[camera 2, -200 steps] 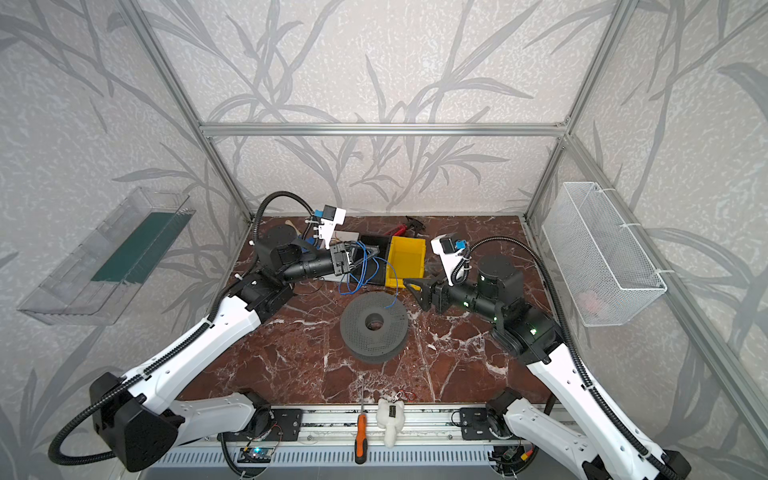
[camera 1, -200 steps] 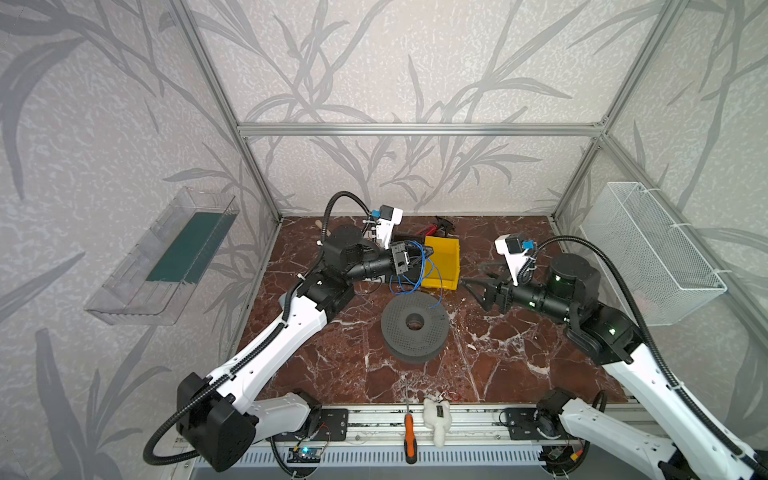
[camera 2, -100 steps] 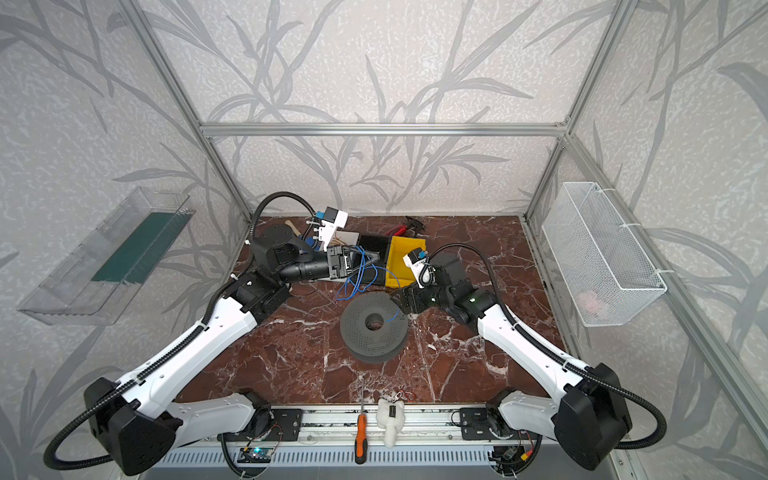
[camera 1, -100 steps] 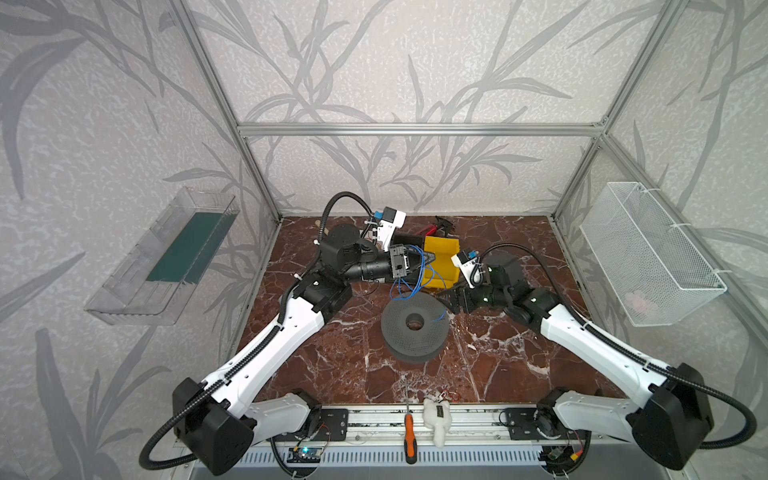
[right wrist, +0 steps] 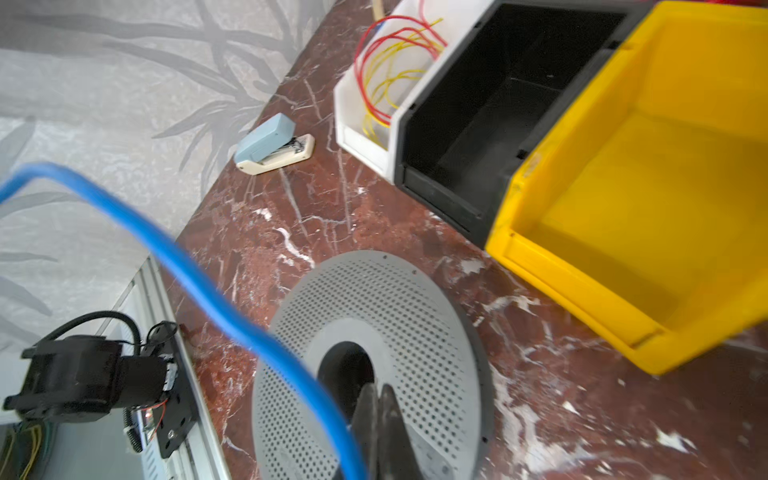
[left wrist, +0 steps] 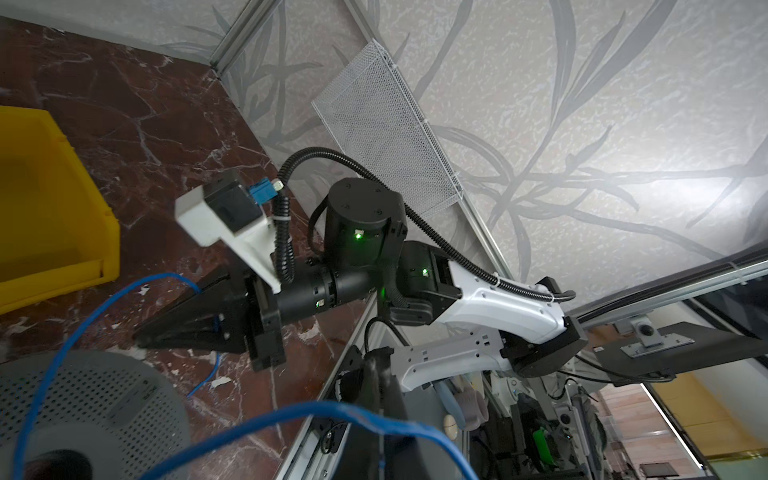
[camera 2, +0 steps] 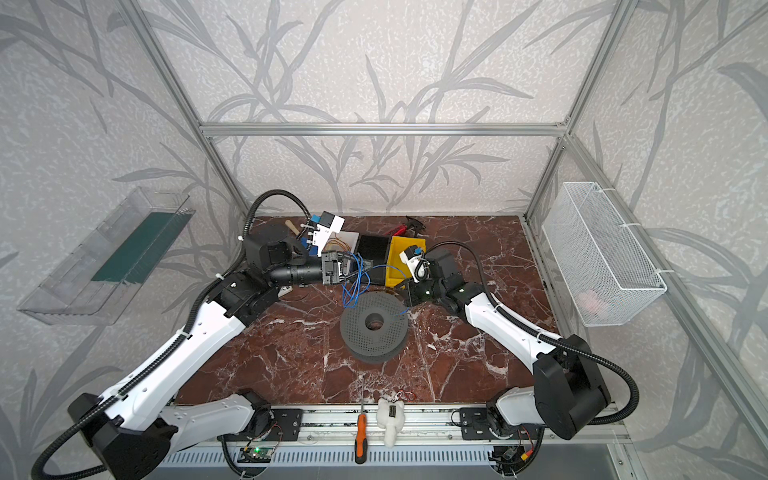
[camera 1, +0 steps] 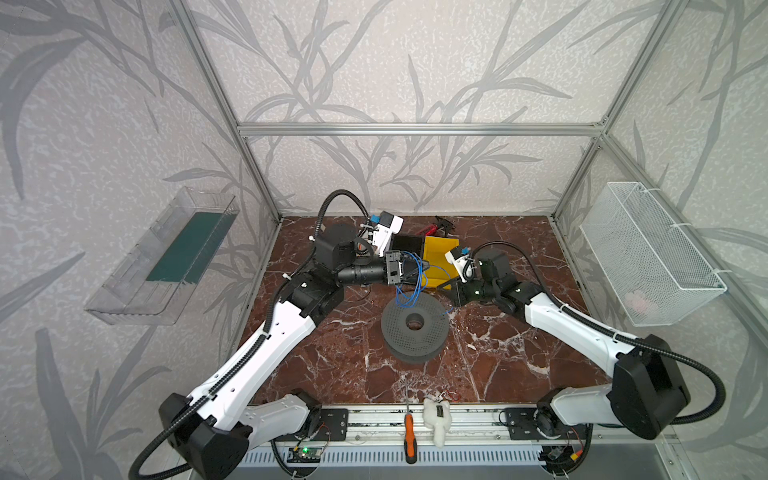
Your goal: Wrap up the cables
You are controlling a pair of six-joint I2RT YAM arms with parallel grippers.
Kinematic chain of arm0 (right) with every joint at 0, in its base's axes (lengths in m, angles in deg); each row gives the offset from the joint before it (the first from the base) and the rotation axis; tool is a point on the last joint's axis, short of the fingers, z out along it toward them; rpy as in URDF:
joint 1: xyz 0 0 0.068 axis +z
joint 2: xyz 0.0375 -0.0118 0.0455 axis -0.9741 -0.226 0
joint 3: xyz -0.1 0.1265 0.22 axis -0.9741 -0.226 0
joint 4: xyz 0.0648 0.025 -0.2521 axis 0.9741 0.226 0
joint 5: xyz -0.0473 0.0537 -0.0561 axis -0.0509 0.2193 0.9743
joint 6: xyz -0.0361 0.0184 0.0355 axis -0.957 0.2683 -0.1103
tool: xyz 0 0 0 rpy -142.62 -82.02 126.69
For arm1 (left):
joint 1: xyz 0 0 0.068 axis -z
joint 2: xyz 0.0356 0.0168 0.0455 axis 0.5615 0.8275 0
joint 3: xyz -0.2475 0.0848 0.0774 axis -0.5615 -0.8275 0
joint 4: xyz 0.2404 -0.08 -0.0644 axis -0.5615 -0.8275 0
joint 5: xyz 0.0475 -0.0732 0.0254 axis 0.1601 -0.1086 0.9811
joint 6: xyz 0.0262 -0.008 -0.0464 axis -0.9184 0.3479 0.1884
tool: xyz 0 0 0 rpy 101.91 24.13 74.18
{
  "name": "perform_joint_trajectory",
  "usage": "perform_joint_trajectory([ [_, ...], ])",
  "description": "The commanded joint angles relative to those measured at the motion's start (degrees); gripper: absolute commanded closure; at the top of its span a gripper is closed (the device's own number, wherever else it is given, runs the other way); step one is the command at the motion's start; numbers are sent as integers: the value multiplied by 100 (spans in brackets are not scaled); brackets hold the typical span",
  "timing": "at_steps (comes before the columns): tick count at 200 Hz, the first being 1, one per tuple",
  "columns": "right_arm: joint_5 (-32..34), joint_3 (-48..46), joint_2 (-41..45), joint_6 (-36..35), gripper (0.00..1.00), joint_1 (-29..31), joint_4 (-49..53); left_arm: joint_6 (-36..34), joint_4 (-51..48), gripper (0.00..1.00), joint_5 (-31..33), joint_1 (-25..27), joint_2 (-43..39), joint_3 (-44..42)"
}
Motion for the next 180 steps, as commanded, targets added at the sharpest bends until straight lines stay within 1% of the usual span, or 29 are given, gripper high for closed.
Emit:
perform_joint_trajectory([
  [1, 483, -88, 473, 7, 100, -538, 629, -1203, -2028, 100, 638, -286, -322, 645],
  [11, 680, -210, 678, 64, 100, -899, 808, -1465, -2612, 100, 877, -438, -365, 826],
  [28, 837, -408, 994, 173, 100, -1582, 948, -1719, -3283, 100, 1006, -666, -363, 982],
  [35, 862, -434, 1067, 201, 100, -1819, 1037, -1770, -3445, 100, 1055, -715, -360, 984],
  [45, 961, -401, 1106, 185, 100, -2095, 1224, -1823, -3563, 100, 923, -771, -375, 936],
  [57, 1209, -350, 1108, 160, 100, -2291, 1385, -1887, -3620, 100, 820, -820, -449, 913],
  [63, 1317, -345, 1107, 159, 100, -2373, 1420, -1942, -3726, 100, 903, -841, -497, 951],
  [95, 1681, -540, 1080, 294, 100, -2852, 1308, -2423, -4693, 100, 1756, -1094, -551, 1510],
  [114, 1757, -765, 1059, 367, 100, -3162, 1097, -2667, -5249, 100, 2774, -1117, -549, 1899],
  [129, 1537, -863, 942, 349, 100, -3386, 1000, -2704, -5664, 100, 3717, -1117, -428, 2132],
  [135, 1409, -851, 869, 302, 100, -3410, 1021, -2713, -5735, 100, 3976, -1119, -377, 2164],
  [145, 1096, -752, 739, 138, 100, -3407, 1184, -2732, -5737, 100, 4156, -1112, -315, 2126],
  [152, 1015, -681, 674, 119, 100, -3402, 1327, -2726, -5739, 100, 4255, -1108, -270, 2086],
  [167, 1123, -769, 743, 182, 100, -3404, 1289, -2721, -5778, 100, 4720, -1069, -138, 2020],
  [180, 1192, -855, 867, 193, 100, -3412, 1216, -2718, -5701, 100, 4875, -1040, -87, 1946],
])
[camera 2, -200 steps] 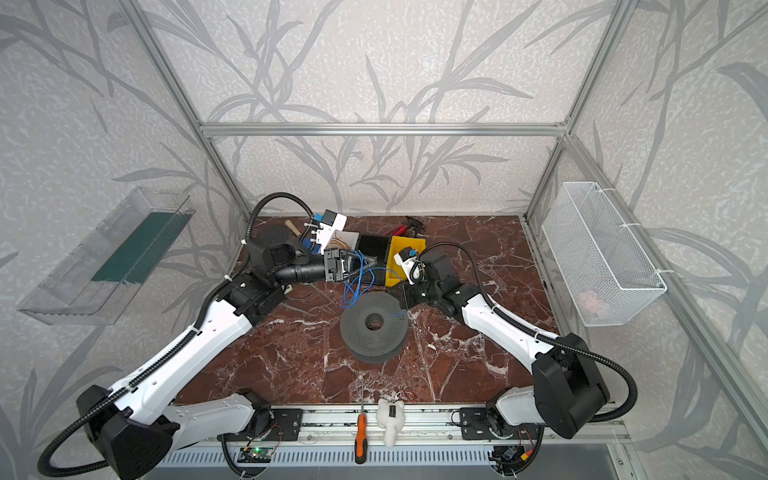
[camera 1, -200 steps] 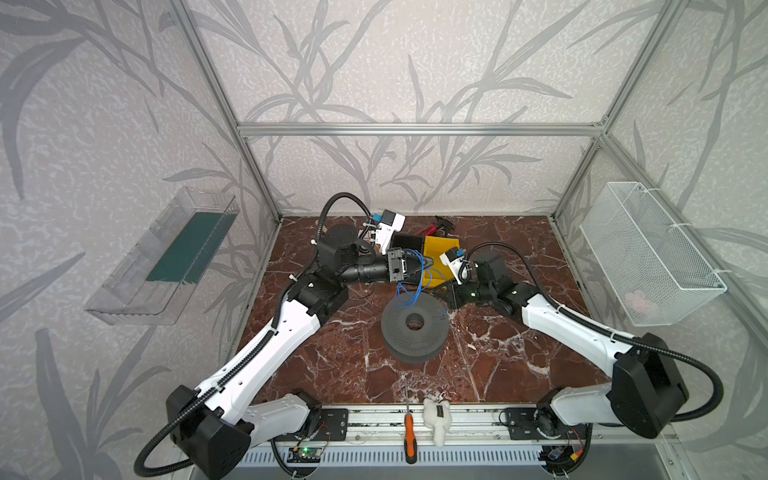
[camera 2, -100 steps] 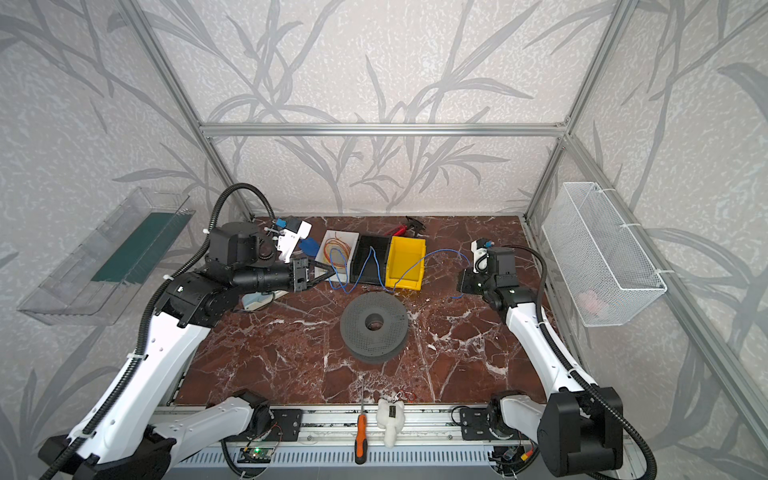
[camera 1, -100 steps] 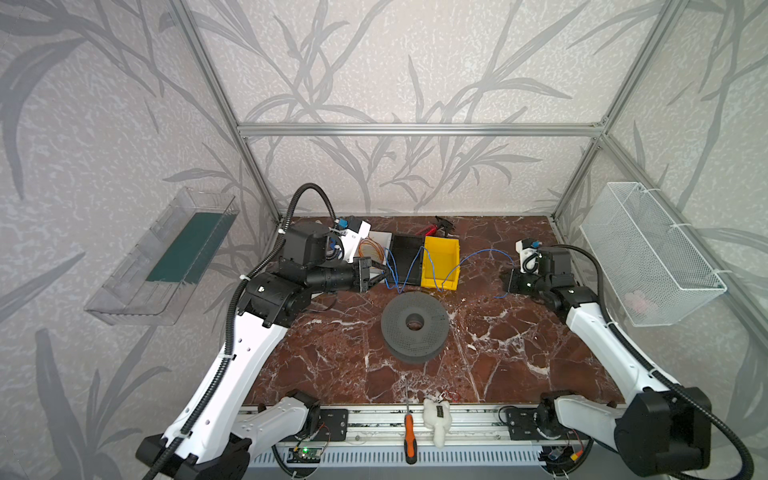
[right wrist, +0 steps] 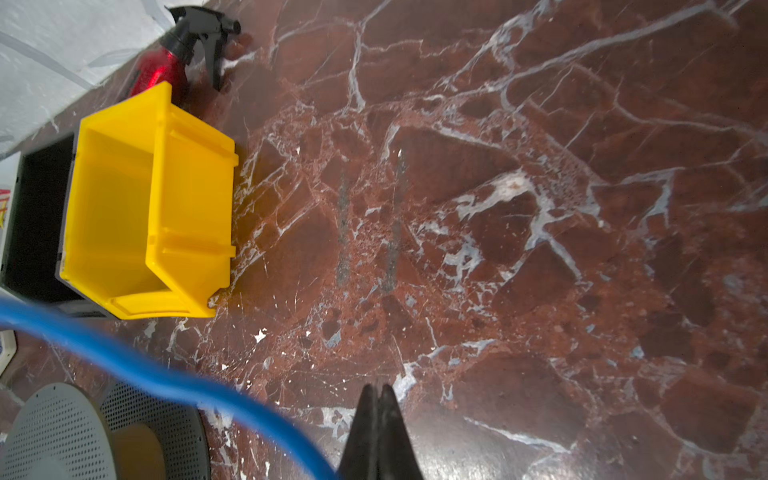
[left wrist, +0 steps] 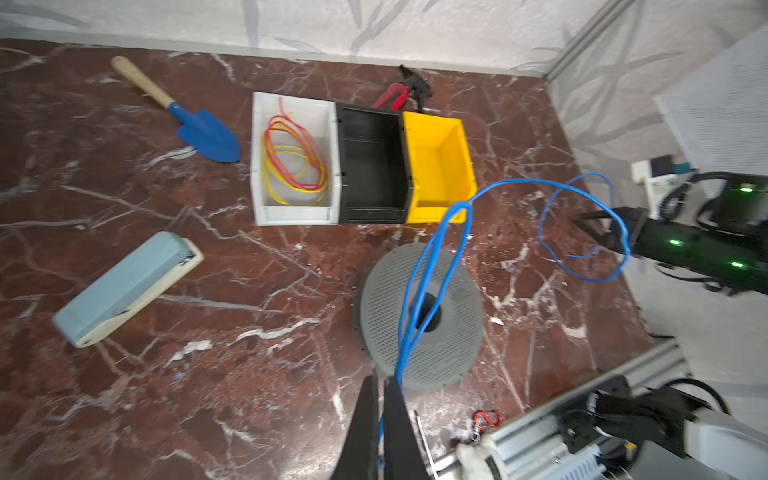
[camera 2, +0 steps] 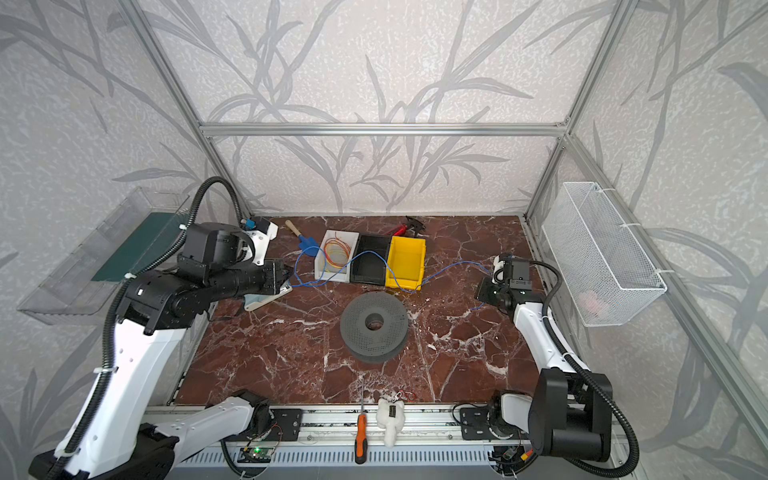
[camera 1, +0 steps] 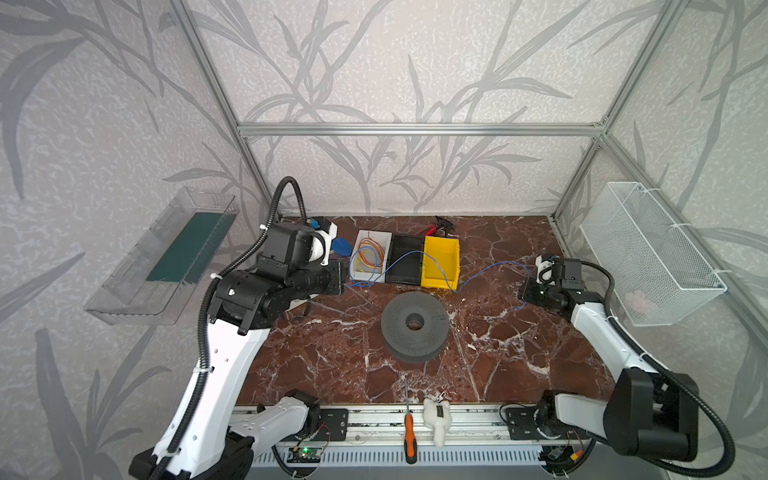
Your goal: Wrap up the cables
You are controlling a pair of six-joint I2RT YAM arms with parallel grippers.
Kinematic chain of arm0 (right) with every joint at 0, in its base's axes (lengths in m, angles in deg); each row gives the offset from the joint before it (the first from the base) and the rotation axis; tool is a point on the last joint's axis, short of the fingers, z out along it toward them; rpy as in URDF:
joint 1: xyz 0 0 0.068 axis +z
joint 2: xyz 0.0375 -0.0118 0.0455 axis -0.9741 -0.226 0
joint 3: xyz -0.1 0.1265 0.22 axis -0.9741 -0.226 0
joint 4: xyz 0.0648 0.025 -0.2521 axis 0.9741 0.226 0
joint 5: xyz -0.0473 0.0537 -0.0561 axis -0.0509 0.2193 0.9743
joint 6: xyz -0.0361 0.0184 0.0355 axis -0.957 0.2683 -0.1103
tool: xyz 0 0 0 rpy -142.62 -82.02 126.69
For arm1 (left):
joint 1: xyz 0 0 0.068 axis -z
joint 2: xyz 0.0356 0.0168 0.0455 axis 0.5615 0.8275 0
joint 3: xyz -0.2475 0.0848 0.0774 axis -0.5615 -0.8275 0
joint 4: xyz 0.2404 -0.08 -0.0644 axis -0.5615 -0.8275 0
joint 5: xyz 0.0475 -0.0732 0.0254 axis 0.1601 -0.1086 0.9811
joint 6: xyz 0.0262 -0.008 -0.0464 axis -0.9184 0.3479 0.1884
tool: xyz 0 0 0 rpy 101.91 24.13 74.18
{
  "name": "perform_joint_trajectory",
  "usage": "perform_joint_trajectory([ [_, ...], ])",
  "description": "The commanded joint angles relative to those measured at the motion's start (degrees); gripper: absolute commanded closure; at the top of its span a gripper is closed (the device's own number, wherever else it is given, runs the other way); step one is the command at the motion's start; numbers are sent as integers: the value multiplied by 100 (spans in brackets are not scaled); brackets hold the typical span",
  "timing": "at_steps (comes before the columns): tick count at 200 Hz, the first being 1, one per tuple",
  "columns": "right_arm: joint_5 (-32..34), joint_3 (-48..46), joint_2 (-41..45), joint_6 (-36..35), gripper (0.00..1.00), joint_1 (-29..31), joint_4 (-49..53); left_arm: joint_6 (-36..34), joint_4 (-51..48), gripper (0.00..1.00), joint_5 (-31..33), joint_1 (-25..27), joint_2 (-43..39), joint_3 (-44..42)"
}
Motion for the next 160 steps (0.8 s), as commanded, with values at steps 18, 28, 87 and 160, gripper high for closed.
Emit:
perform_joint_trajectory([
  [18, -277, -40, 276, 30, 100, -48, 92, -148, 38, 100, 1146, 118, 83, -401],
  [28, -672, -17, 313, 29, 100, -47, 107, -63, 395, 100, 1204, 210, 43, -632],
  [87, -1759, 101, 340, -175, 67, 699, 547, 446, 1663, 100, -902, 483, 282, -1005],
  [160, -1009, 844, 1377, -410, 31, 1857, 772, 1219, 1867, 100, -1533, 697, 130, -780],
])
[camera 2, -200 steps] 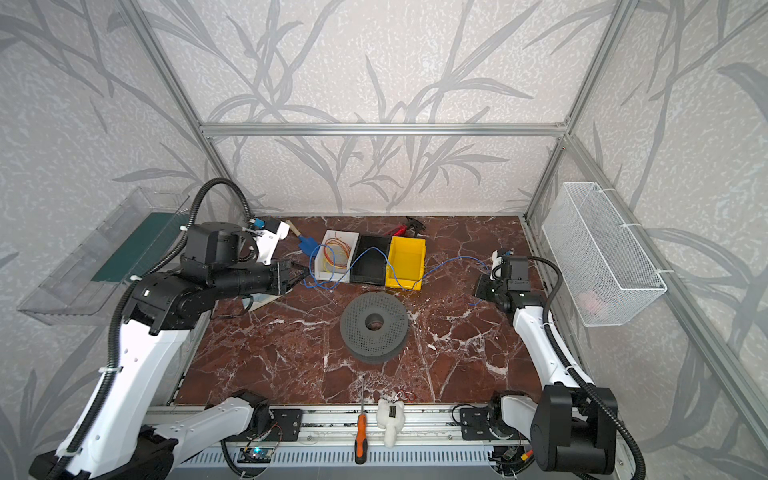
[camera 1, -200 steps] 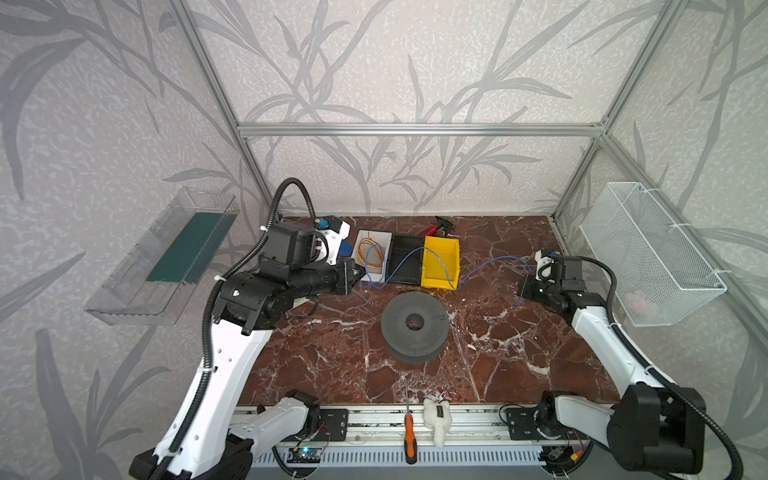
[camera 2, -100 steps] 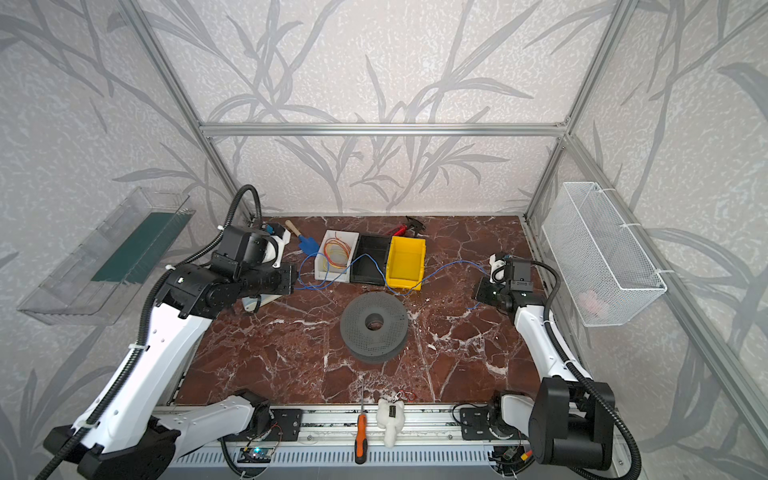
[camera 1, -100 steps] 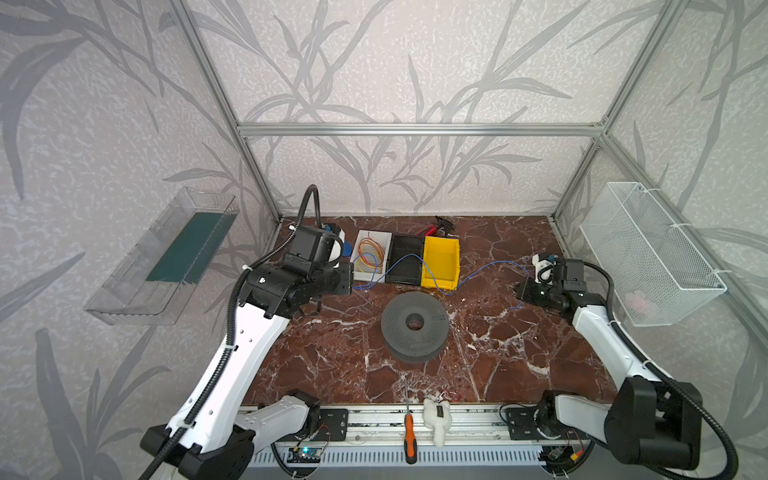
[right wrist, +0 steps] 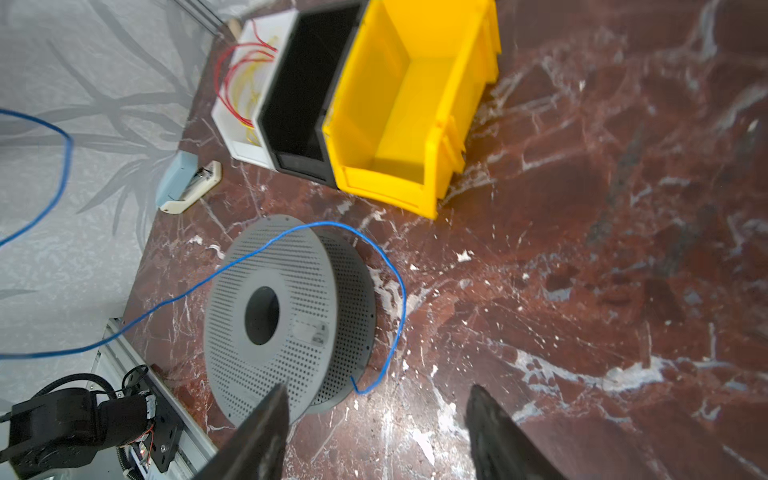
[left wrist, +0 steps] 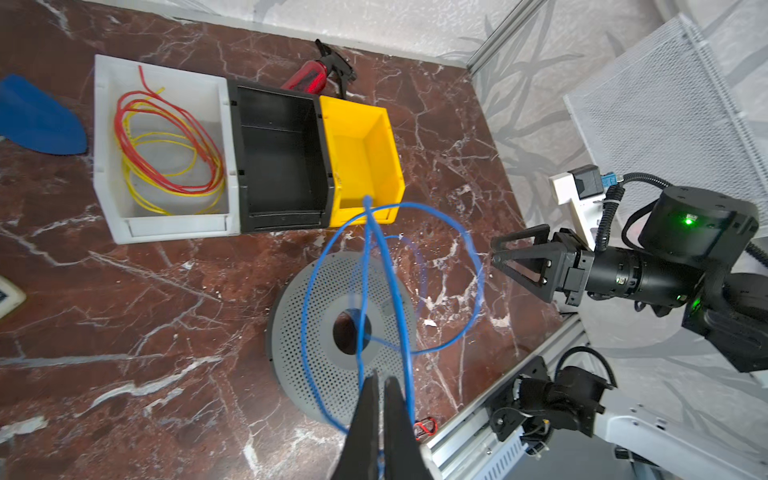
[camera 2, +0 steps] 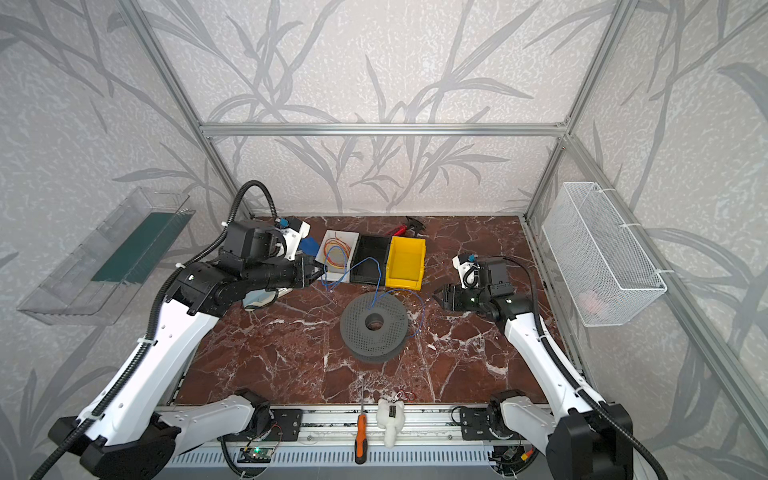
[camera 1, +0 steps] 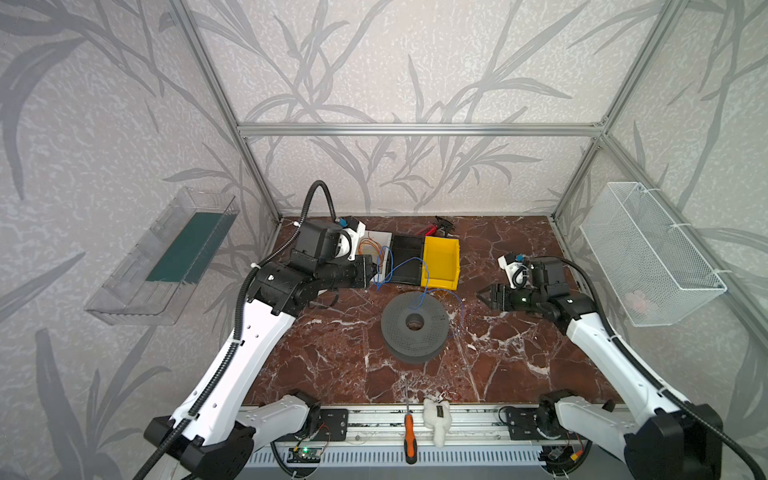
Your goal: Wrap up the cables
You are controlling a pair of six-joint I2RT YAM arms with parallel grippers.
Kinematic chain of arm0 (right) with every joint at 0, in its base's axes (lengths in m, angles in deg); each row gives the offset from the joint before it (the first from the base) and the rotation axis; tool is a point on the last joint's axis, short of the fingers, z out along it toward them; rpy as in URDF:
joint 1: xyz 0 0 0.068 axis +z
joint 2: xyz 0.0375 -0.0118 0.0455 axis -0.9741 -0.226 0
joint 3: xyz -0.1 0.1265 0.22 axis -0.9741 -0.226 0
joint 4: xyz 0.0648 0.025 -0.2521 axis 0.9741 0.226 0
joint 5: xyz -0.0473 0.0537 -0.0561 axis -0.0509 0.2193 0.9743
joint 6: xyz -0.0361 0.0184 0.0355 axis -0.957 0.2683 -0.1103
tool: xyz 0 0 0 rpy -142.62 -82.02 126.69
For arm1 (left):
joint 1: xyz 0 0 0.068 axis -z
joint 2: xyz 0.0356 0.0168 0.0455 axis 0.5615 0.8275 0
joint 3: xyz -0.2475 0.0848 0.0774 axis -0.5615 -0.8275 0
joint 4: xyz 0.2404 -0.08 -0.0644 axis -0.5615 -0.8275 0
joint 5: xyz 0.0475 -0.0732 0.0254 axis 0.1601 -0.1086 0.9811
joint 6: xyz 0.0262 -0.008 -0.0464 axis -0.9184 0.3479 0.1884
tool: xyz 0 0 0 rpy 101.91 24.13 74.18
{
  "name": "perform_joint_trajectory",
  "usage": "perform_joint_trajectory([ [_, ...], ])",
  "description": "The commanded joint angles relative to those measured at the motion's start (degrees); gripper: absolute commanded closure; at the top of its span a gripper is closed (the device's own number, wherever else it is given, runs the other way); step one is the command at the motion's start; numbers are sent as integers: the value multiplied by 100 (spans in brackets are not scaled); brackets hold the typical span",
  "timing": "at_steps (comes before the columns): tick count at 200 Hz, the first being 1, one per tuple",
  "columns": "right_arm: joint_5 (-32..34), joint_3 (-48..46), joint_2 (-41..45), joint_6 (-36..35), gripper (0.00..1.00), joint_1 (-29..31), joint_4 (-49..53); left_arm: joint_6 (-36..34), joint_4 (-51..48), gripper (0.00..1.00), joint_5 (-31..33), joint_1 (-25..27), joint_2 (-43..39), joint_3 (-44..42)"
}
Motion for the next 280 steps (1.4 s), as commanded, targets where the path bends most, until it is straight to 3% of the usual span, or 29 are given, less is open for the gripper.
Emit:
perform_joint_trajectory([
  [1, 315, 484, 384, -165, 31, 193, 88, 406, 315, 100, -242, 164, -107, 55],
  [18, 369, 792, 475, -224, 29, 353, 207, 641, 663, 100, -125, 369, -100, -92],
  [53, -248, 990, 343, 202, 26, 964, -481, 835, 1114, 100, -251, 588, 67, -128],
  [81, 255, 1299, -300, 105, 24, 1765, -833, 833, 1165, 100, -448, 609, 122, -44],
  [142, 333, 2192, -1753, -21, 24, 2595, -1224, 884, 1205, 100, -543, 613, -53, -168],
  [158, 149, 2132, -1856, 167, 37, 2602, -1535, 825, 1167, 100, -537, 612, -88, -213],
  [176, 243, 2143, -1807, 142, 79, 2597, -1399, 620, 943, 100, -334, 618, -123, -203],
  [189, 594, 2086, -1628, 43, 100, 2572, -1106, 308, 645, 100, -2, 607, -195, -138],
  [247, 973, 2269, -1136, -716, 100, 2056, 1033, -1015, 384, 100, 1272, 608, -474, -242],
  [280, 968, 2081, -777, -664, 100, 1256, 1477, -1651, -193, 100, 2219, 607, -412, 94],
])
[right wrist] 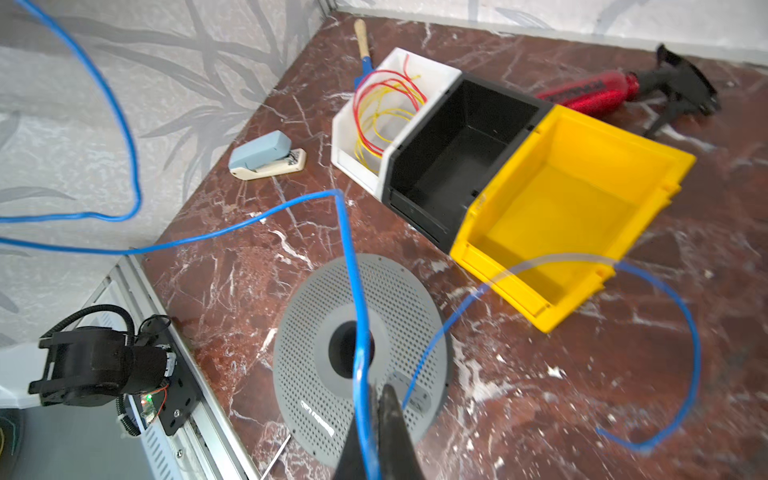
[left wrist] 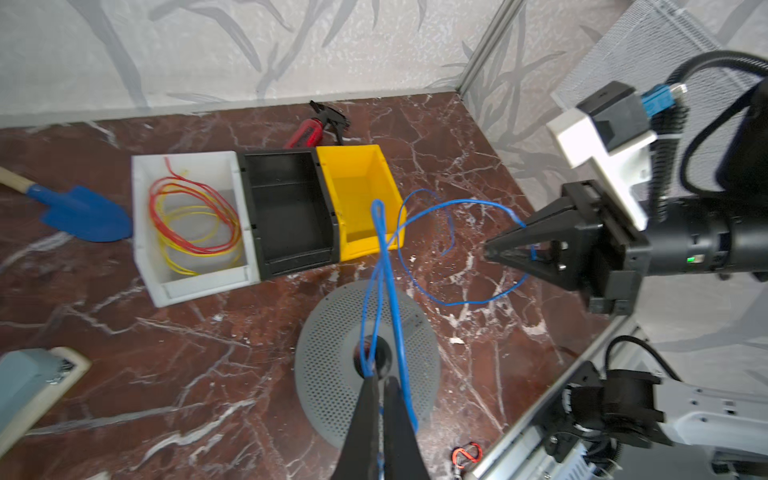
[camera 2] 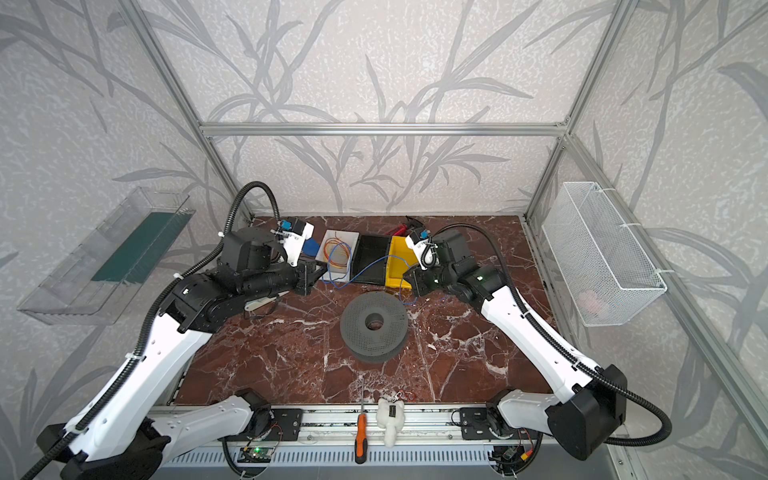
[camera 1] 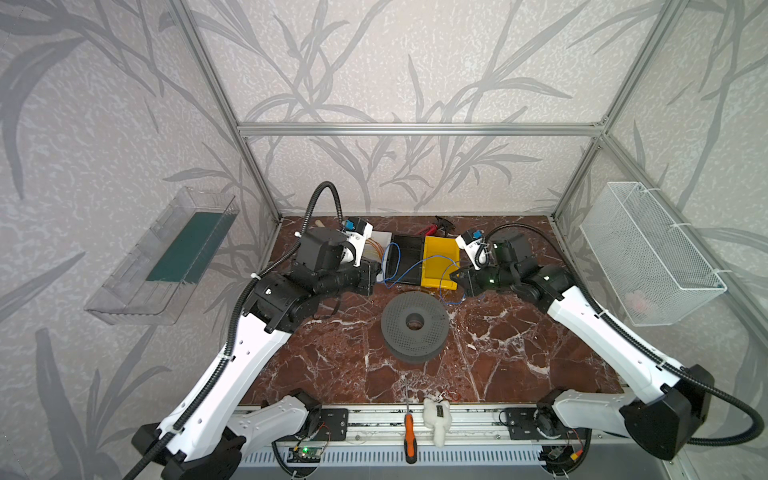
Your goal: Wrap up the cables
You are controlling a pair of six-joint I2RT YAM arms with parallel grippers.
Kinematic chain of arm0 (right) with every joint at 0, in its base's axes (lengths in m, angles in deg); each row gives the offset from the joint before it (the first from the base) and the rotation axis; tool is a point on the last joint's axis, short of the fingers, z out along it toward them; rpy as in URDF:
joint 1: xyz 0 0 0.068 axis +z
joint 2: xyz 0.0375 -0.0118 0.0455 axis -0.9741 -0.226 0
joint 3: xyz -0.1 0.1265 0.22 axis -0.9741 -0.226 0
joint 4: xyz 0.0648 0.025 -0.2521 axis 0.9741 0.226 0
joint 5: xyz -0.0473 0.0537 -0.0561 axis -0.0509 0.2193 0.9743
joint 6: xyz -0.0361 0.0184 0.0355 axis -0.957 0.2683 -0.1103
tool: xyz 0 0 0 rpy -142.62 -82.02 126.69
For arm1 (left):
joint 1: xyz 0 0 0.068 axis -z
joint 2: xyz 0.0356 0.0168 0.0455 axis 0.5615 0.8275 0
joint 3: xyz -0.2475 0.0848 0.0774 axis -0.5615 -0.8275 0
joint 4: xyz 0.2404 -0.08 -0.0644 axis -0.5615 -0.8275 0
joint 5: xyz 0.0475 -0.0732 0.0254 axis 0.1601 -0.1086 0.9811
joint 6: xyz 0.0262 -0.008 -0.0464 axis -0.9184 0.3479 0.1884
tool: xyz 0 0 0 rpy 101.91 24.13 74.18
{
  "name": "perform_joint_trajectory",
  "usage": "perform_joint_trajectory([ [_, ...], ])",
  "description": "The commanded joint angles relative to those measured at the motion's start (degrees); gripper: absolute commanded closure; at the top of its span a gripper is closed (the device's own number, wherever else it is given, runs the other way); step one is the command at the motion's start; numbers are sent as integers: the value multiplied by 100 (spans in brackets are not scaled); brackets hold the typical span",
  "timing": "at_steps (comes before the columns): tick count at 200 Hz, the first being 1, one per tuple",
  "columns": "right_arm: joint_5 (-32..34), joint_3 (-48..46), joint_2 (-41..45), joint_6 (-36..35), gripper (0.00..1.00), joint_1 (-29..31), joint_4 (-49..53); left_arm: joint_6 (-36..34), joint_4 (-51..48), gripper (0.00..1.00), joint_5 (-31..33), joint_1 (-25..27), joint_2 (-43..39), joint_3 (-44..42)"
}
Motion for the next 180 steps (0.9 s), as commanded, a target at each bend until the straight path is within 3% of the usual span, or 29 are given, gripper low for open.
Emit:
perform_joint_trajectory([
  [1, 132, -22, 322, -167, 100, -531, 818, -788, -533, 100, 1065, -1, -46, 282],
  [41, 212, -197, 614, -180, 100, -1179, 1042, -1133, -1031, 100, 2702, -19, 49, 368],
  [70, -220, -261, 581, -341, 100, -1483, 1171, -1190, -896, 100, 2615, -49, -16, 262],
  [96, -257, -224, 707, -354, 100, -1673, 1233, -1136, -1004, 100, 3134, -57, 95, 239],
  [107, -605, -273, 803, -294, 100, -1777, 1097, -1079, -963, 100, 2782, -55, 77, 211],
  [136, -1890, -409, 690, -5, 100, -1700, 694, -648, -423, 100, 1154, -49, 23, 46],
  [180, -2778, -315, 214, 136, 100, -506, 253, 87, 539, 100, -27, -23, 54, -265],
])
